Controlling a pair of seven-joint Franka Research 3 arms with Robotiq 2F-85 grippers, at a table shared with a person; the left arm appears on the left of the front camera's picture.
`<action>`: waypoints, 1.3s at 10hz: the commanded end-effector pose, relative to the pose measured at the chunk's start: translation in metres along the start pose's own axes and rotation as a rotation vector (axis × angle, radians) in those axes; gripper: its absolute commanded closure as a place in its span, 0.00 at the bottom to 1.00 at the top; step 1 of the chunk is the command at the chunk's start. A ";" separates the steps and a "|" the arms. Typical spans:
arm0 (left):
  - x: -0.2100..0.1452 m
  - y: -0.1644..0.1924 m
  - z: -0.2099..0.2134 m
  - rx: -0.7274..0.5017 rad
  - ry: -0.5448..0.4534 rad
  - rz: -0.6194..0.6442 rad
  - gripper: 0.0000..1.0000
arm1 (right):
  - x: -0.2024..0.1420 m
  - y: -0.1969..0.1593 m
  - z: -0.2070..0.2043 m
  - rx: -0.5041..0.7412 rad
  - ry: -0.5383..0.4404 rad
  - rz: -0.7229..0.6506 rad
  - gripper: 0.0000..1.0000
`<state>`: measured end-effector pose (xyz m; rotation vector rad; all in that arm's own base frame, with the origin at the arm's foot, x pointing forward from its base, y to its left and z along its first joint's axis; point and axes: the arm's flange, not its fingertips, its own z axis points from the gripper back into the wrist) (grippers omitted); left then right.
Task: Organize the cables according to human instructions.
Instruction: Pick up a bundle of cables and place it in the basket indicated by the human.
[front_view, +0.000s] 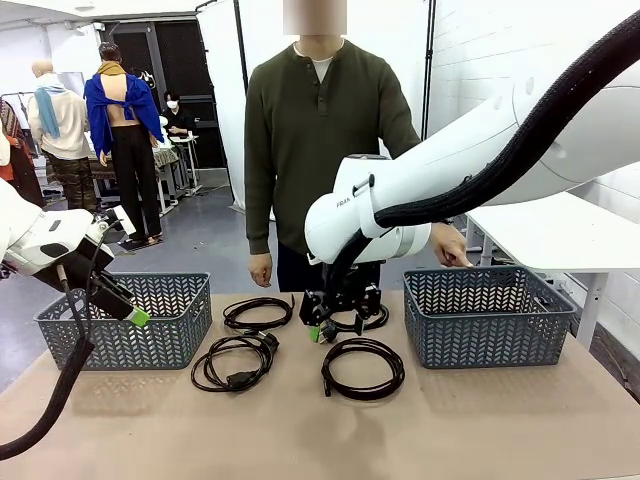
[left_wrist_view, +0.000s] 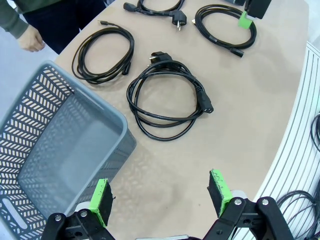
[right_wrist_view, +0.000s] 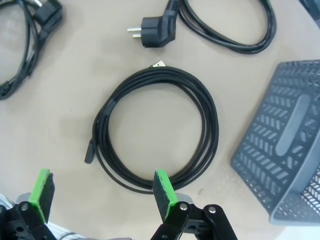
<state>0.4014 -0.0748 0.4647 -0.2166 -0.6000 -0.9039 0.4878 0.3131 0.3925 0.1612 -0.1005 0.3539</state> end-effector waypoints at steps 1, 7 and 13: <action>-0.001 0.002 0.000 -0.016 -0.014 0.007 0.00 | -0.001 -0.001 -0.007 -0.004 -0.018 -0.040 0.00; -0.001 0.002 0.000 -0.016 -0.014 0.007 0.00 | 0.000 0.000 -0.001 0.002 -0.003 -0.007 0.00; -0.001 0.002 0.000 -0.016 -0.014 0.007 0.00 | 0.002 0.014 -0.035 -0.063 0.004 -0.165 0.00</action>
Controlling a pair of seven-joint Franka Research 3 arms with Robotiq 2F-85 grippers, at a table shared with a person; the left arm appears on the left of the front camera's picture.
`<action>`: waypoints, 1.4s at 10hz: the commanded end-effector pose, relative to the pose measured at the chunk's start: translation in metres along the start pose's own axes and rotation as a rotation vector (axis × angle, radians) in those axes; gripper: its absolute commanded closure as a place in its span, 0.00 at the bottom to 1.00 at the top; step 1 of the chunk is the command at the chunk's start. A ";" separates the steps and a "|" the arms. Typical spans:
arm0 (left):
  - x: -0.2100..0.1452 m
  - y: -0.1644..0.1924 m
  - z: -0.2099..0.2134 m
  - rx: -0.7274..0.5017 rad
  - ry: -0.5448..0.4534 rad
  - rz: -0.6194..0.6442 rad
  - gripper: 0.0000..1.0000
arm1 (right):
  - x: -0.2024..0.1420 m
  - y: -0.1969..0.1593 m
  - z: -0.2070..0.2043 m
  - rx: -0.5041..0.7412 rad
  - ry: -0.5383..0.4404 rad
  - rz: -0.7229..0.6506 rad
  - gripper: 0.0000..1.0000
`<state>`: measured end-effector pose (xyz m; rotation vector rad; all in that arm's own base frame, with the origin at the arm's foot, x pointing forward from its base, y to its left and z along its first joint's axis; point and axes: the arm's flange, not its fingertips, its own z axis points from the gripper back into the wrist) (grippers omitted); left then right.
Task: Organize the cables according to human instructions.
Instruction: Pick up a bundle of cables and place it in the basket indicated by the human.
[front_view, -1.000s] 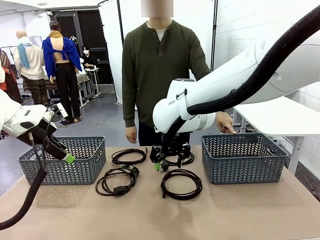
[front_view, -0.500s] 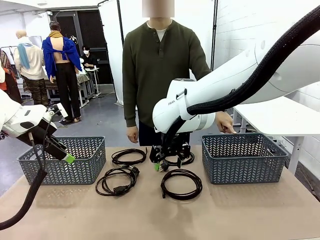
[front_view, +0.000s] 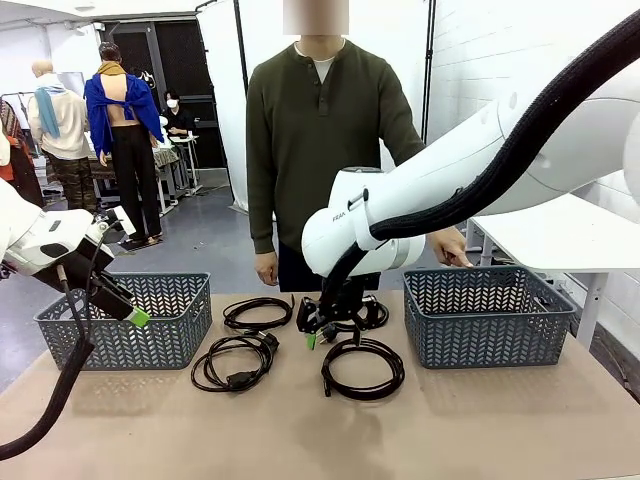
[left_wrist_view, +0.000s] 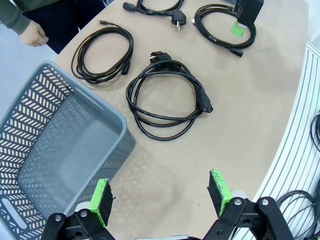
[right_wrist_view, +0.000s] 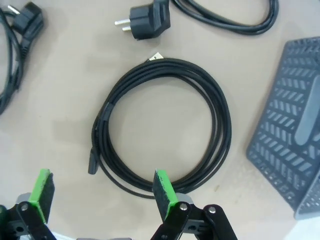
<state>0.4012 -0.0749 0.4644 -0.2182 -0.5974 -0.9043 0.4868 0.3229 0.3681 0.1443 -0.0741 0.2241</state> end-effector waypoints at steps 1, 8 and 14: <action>-0.001 0.002 0.000 -0.014 -0.016 0.007 0.00 | 0.001 0.011 -0.015 -0.058 -0.022 -0.044 0.00; -0.001 0.002 0.000 -0.014 -0.016 0.007 0.00 | 0.006 0.012 -0.043 -0.107 -0.032 -0.149 0.00; -0.001 0.002 0.000 -0.014 -0.016 0.007 0.00 | 0.011 0.010 -0.058 -0.128 -0.039 -0.185 0.00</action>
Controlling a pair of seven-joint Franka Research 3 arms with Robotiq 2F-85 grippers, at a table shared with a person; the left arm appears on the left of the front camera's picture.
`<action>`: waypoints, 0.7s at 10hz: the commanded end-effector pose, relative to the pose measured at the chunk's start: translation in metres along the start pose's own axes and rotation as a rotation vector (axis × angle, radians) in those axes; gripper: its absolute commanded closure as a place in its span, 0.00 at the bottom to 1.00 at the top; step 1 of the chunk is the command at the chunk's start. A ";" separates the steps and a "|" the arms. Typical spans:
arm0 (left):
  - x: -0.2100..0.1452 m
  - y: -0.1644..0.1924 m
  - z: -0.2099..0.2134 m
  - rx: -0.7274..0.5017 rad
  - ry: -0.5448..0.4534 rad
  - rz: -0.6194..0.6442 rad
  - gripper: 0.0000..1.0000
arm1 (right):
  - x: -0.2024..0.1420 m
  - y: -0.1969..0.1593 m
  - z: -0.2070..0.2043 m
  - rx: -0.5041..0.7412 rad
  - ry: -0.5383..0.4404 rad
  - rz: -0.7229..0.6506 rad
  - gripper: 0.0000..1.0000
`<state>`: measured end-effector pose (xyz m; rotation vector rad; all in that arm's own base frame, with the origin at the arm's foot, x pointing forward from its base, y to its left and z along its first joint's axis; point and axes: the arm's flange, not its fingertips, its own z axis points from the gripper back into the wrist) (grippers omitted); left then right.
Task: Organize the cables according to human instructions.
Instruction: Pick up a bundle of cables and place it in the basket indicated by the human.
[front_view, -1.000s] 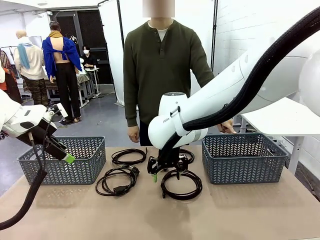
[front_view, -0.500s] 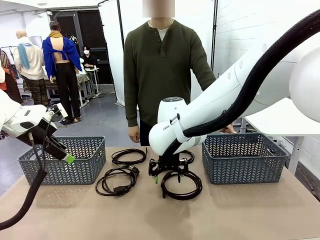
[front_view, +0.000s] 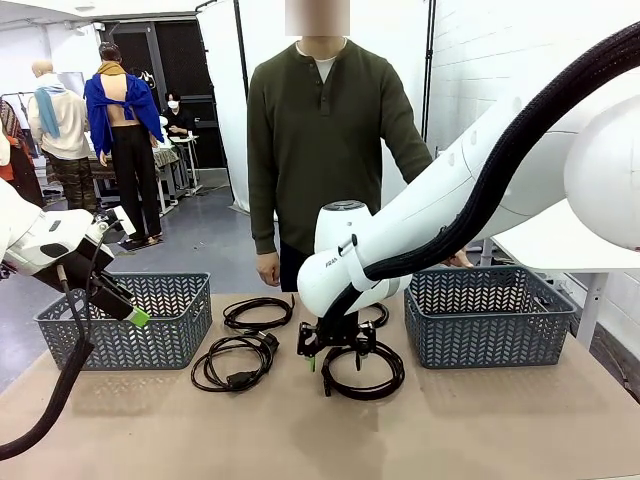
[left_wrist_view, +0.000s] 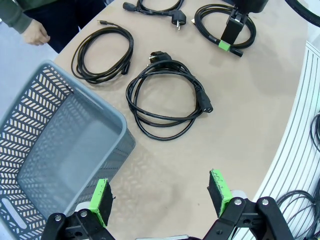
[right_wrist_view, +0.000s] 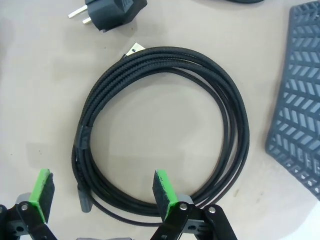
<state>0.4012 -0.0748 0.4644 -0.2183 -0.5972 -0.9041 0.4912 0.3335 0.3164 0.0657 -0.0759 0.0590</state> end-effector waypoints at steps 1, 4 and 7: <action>-0.001 0.002 0.000 -0.014 -0.016 0.006 0.00 | 0.010 0.009 -0.005 -0.044 -0.044 -0.032 0.00; -0.001 0.002 0.000 -0.014 -0.016 0.006 0.00 | 0.013 0.010 -0.009 -0.050 -0.041 -0.040 0.05; -0.001 0.002 0.000 -0.014 -0.016 0.006 0.00 | 0.015 0.011 -0.015 -0.055 -0.029 -0.044 0.47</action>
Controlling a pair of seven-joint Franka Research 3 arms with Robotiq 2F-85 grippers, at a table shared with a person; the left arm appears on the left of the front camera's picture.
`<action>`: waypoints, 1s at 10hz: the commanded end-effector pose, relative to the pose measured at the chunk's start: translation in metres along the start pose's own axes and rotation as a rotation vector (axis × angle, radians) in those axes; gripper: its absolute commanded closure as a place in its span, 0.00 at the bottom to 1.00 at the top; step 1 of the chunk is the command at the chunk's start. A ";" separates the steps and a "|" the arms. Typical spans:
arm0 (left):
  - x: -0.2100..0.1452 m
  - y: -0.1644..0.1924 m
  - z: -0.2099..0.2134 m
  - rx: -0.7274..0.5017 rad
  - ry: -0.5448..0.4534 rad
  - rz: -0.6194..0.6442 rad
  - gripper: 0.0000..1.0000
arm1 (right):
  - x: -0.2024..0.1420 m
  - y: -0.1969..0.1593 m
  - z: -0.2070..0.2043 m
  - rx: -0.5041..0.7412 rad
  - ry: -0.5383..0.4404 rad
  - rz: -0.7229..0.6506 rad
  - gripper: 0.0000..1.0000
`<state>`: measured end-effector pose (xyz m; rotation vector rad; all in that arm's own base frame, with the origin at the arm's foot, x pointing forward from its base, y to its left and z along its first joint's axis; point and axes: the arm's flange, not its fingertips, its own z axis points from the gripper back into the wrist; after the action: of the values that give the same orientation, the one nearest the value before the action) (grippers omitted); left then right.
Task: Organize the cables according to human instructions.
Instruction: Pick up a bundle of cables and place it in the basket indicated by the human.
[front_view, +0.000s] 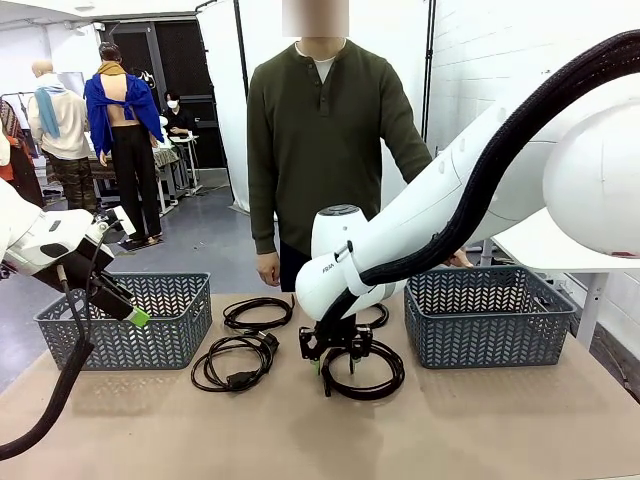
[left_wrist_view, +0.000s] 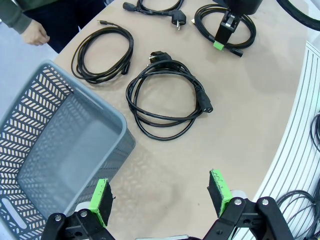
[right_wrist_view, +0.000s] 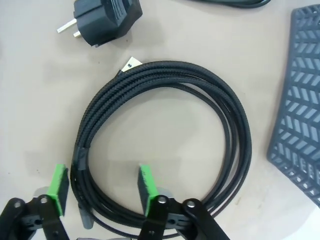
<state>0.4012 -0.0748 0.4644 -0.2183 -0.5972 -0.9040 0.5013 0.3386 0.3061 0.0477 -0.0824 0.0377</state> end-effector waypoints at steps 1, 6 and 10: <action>-0.001 0.002 0.000 -0.014 -0.016 0.006 0.00 | 0.005 0.008 -0.003 -0.032 -0.025 -0.024 0.64; -0.001 0.002 0.000 -0.014 -0.016 0.006 0.00 | 0.007 0.009 -0.001 -0.027 -0.021 -0.029 1.00; -0.001 0.002 0.000 -0.014 -0.016 0.006 0.00 | 0.004 0.012 0.013 -0.021 -0.041 -0.026 1.00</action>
<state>0.4012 -0.0747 0.4644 -0.2184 -0.5971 -0.9039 0.5036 0.3429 0.3123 0.0534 -0.0953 0.0300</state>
